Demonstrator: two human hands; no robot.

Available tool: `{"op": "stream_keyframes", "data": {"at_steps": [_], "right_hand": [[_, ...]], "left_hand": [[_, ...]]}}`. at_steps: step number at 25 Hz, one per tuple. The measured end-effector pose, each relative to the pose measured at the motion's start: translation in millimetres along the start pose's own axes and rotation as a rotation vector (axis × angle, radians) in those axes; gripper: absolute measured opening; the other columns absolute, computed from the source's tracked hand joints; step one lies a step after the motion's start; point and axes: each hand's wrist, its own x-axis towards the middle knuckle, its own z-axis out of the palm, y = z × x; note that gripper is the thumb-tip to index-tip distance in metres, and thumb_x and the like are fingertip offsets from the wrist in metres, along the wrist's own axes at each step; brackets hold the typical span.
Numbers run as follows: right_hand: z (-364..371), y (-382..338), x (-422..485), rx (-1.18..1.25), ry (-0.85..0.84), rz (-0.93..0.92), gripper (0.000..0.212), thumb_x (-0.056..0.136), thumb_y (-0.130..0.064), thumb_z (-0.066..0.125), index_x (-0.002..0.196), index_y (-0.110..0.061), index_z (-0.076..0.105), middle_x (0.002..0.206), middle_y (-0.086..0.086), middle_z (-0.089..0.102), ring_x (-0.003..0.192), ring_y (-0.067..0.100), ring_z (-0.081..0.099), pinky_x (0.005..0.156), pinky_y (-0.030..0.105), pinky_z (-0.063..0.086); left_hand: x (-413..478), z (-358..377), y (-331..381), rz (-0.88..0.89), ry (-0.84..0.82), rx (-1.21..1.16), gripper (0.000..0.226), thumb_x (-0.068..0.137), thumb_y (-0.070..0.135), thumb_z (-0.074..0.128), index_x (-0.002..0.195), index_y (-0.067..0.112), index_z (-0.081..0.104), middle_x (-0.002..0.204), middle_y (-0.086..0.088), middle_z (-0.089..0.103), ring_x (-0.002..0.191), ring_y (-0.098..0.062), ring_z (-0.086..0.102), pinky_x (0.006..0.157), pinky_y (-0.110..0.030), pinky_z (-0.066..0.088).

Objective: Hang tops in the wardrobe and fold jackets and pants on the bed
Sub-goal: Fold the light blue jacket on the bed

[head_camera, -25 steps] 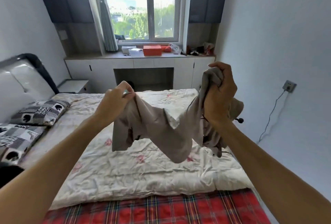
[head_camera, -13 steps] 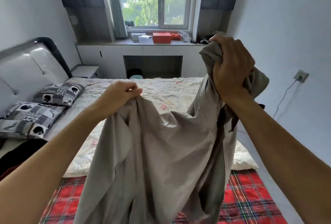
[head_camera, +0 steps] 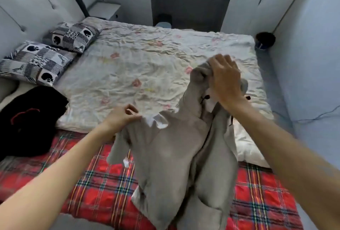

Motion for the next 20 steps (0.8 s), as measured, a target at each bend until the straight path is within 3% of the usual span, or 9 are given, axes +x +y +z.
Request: {"op": "stream_keyframes", "data": {"at_steps": [3,5,7,9,11,14,16,18,20], "right_hand": [[82.4,52.9,-124.7,-0.145,-0.638,0.313,0.017,0.081,-0.012,0.054,0.090,-0.012,0.069,0.095,0.016,0.064,0.092,0.038,0.062,0.072,0.039,0.051],[121.8,88.8,-199.9,-0.087,-1.088,0.576,0.019,0.087,-0.009,0.050,0.093,-0.009,0.068,0.097,0.018,0.067,0.095,0.038,0.065,0.066,0.033,0.044],[162.6,119.7,-232.6,0.029,-1.288,0.776,0.015,0.087,-0.002,0.050,0.079,-0.004,0.062,0.086,0.018,0.066,0.083,0.033,0.066,0.053,0.030,0.038],[200.3,137.1,-208.1,0.183,-1.111,0.980,0.023,0.089,0.001,0.053,0.069,-0.007,0.058,0.086,0.017,0.065,0.077,0.030,0.065,0.054,0.031,0.048],[230.3,137.3,-154.7,0.400,-0.648,1.134,0.023,0.088,-0.001,0.051,0.084,-0.017,0.067,0.102,0.012,0.069,0.096,0.027,0.067,0.081,0.034,0.056],[226.2,94.8,-92.1,0.662,-0.288,0.894,0.050,0.086,-0.003,0.050,0.123,-0.037,0.051,0.116,-0.011,0.058,0.097,-0.006,0.057,0.084,0.003,0.040],[229.3,56.1,-111.2,0.689,-0.368,0.724,0.044,0.086,-0.005,0.053,0.121,-0.032,0.055,0.118,-0.007,0.062,0.099,0.000,0.058,0.085,0.005,0.042],[247.2,26.8,-181.5,0.619,-0.665,0.596,0.034,0.087,-0.009,0.058,0.118,-0.018,0.064,0.119,0.005,0.063,0.106,0.017,0.060,0.095,0.024,0.047],[262.4,5.6,-273.8,0.462,-0.997,0.613,0.041,0.086,-0.018,0.063,0.127,-0.016,0.058,0.130,0.013,0.050,0.121,0.033,0.049,0.103,0.040,0.040]], "left_hand": [[22.3,81.7,-91.2,-0.232,-0.235,0.179,0.031,0.072,0.029,0.085,0.094,0.022,0.065,0.093,0.000,0.068,0.091,-0.019,0.063,0.077,-0.031,0.047],[23.5,125.3,-132.9,-0.322,-0.343,0.246,0.033,0.075,0.019,0.081,0.104,0.023,0.066,0.097,0.002,0.066,0.096,-0.018,0.062,0.070,-0.022,0.045],[32.9,151.3,-151.3,-0.337,-0.313,0.247,0.032,0.078,0.011,0.075,0.108,0.019,0.068,0.093,0.001,0.065,0.089,-0.016,0.061,0.059,-0.010,0.039],[53.0,152.8,-148.2,-0.299,-0.085,0.150,0.028,0.080,0.007,0.072,0.104,0.020,0.069,0.094,0.000,0.067,0.093,-0.020,0.064,0.065,-0.011,0.041],[84.4,143.1,-139.1,-0.266,0.175,-0.061,0.026,0.085,0.005,0.069,0.106,0.020,0.067,0.098,-0.001,0.068,0.100,-0.024,0.066,0.081,-0.024,0.049],[119.0,129.4,-122.6,-0.171,0.371,-0.320,0.039,0.083,0.008,0.066,0.118,0.022,0.058,0.108,0.000,0.061,0.105,-0.019,0.061,0.090,-0.029,0.049],[119.6,137.3,-126.4,-0.146,0.372,-0.157,0.053,0.080,0.012,0.073,0.128,0.023,0.054,0.121,0.001,0.057,0.109,-0.011,0.055,0.089,-0.026,0.045],[103.5,159.5,-161.6,-0.190,0.239,0.053,0.074,0.075,0.016,0.081,0.140,0.018,0.045,0.130,0.001,0.051,0.113,-0.008,0.048,0.088,-0.024,0.038],[82.7,184.4,-220.3,-0.327,0.048,0.120,0.097,0.071,0.022,0.087,0.150,0.014,0.031,0.146,-0.007,0.041,0.131,-0.016,0.040,0.102,-0.028,0.035]]}}
